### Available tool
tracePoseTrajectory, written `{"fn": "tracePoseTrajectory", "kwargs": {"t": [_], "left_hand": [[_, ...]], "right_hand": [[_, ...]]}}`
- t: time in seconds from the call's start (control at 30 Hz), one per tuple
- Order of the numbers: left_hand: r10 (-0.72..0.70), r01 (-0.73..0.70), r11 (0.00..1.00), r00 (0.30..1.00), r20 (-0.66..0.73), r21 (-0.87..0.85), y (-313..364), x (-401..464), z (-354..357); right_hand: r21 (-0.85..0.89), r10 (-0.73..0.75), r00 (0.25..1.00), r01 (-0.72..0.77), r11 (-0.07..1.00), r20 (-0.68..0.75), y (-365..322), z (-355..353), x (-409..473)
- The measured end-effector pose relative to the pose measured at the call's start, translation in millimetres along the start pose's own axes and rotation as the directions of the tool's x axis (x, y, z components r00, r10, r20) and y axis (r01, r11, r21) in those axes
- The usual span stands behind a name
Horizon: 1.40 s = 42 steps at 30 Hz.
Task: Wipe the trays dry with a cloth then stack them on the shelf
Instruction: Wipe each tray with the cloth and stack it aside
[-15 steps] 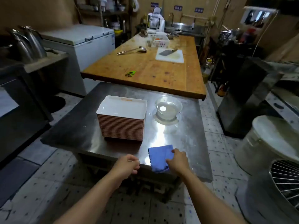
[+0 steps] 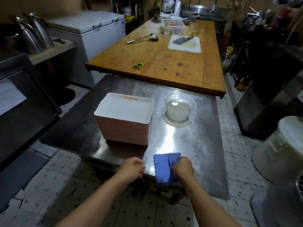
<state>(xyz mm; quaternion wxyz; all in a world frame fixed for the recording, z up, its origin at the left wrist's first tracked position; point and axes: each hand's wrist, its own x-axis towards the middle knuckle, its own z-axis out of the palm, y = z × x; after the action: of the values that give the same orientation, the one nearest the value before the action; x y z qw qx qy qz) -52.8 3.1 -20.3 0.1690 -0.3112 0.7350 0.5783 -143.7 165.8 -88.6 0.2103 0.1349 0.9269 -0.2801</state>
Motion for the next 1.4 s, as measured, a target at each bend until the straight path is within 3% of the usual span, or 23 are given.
{"fn": "tracePoseTrajectory", "kwargs": {"t": [0.1, 0.23, 0.37, 0.5, 0.57, 0.67, 0.73, 0.83, 0.93, 1.03, 1.17, 1.3, 1.4], "left_hand": [[0.018, -0.018, 1.000, 1.000, -0.013, 0.000, 5, -8, -10], [0.057, -0.058, 0.997, 0.998, -0.016, -0.048, 13, -20, -32], [0.092, -0.097, 0.979, 0.995, -0.035, -0.180, 30, -33, -53], [0.028, 0.012, 0.918, 0.995, 0.094, -0.397, 41, -37, -86], [0.053, -0.016, 0.880, 0.997, 0.064, -0.475, 42, -36, -104], [0.110, -0.118, 0.893, 0.993, -0.043, -0.435, 40, -27, -138], [0.195, -0.194, 0.893, 0.980, -0.038, -0.407, 40, -18, -163], [0.377, -0.368, 0.918, 0.926, 0.033, -0.144, 42, -8, -192], [0.511, -0.509, 0.848, 0.859, 0.025, 0.146, 47, -1, -204], [0.598, -0.573, 0.767, 0.801, 0.001, 0.289, 57, 10, -208], [0.608, -0.580, 0.747, 0.794, 0.019, 0.325, 72, 29, -212], [0.614, -0.569, 0.722, 0.789, 0.015, 0.393, 84, 55, -220], [0.597, -0.539, 0.730, 0.803, -0.008, 0.421, 89, 74, -222]], "right_hand": [[0.256, -0.129, 0.990, 0.111, 0.960, 0.057, -14, -16, -13], [0.521, -0.244, 0.957, 0.129, 0.844, 0.158, -45, -48, -46], [0.589, -0.411, 0.898, 0.248, 0.769, 0.158, -88, -69, -84], [0.654, -0.488, 0.859, 0.282, 0.702, 0.153, -130, -67, -109], [0.618, -0.463, 0.880, 0.305, 0.725, 0.108, -143, -60, -116], [0.591, -0.466, 0.882, 0.341, 0.731, 0.068, -156, -45, -123], [0.548, -0.503, 0.859, 0.375, 0.748, 0.099, -166, -33, -128], [0.373, -0.491, 0.871, 0.451, 0.811, 0.016, -178, -16, -137], [0.204, -0.471, 0.870, 0.493, 0.846, -0.149, -187, -7, -147], [0.222, -0.438, 0.868, 0.486, 0.845, -0.232, -190, -5, -146], [0.245, -0.355, 0.861, 0.457, 0.855, -0.365, -202, -8, -135], [0.198, -0.336, 0.750, 0.522, 0.830, -0.570, -226, -23, -113], [-0.092, -0.448, 0.575, 0.541, 0.836, -0.684, -239, -32, -88]]}}
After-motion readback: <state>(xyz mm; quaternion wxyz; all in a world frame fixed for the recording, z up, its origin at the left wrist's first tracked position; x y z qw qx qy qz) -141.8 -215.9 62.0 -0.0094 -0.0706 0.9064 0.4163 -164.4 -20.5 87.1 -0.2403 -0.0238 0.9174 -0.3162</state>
